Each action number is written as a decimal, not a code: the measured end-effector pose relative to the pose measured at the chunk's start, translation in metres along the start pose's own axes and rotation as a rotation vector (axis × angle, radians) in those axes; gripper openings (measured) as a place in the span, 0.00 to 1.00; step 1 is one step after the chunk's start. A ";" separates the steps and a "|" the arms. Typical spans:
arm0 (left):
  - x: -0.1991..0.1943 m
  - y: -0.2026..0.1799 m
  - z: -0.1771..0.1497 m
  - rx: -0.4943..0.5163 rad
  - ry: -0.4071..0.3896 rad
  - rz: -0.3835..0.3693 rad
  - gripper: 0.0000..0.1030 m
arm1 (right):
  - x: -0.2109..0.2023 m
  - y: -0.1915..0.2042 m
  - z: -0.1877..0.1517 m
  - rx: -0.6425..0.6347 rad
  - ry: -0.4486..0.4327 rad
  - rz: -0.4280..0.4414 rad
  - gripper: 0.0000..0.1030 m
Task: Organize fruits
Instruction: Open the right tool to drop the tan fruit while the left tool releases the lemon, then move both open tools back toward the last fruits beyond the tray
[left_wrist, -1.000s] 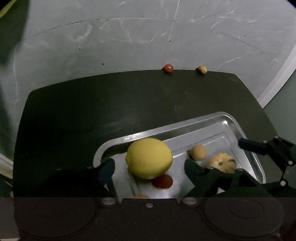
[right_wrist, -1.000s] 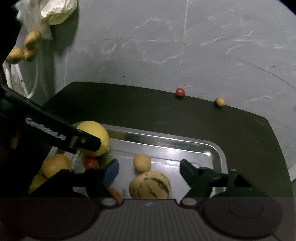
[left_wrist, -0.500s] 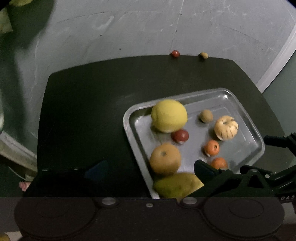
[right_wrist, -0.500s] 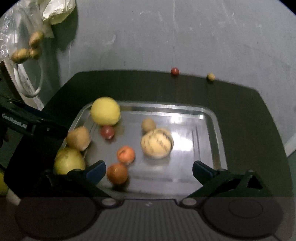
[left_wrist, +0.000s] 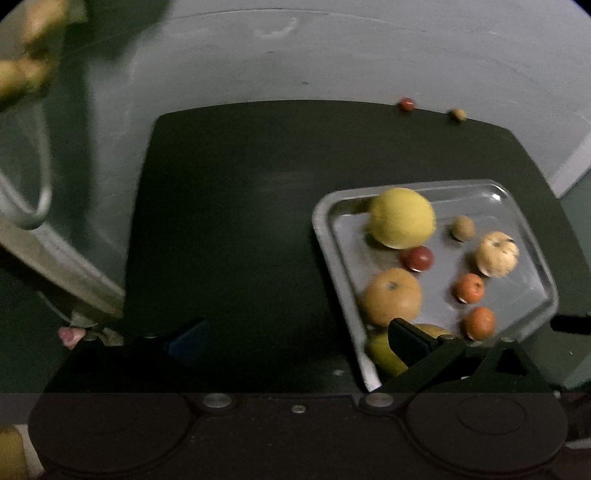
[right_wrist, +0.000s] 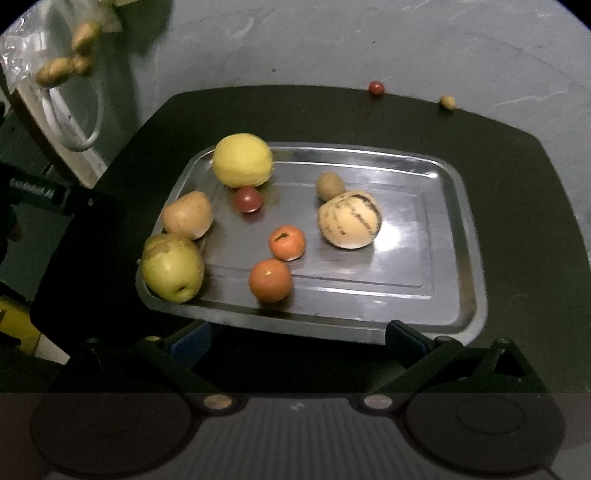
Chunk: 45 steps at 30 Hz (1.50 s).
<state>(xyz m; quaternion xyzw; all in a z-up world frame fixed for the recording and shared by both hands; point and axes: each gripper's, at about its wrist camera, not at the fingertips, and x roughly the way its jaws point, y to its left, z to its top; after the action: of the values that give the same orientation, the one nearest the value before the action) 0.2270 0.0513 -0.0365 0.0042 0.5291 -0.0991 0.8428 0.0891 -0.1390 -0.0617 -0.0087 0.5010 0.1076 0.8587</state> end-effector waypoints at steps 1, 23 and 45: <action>0.001 0.002 0.001 -0.008 0.001 0.010 0.99 | 0.002 0.001 0.001 -0.004 0.005 0.008 1.00; 0.024 -0.027 0.056 -0.065 -0.045 0.104 0.99 | 0.000 -0.032 0.039 -0.012 -0.108 0.041 1.00; 0.059 -0.116 0.126 0.012 -0.091 0.135 0.99 | 0.030 -0.120 0.089 0.070 -0.290 -0.021 1.00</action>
<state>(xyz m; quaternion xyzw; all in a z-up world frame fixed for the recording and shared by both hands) 0.3439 -0.0865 -0.0223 0.0403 0.4881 -0.0454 0.8706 0.2030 -0.2402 -0.0549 0.0316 0.3748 0.0811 0.9230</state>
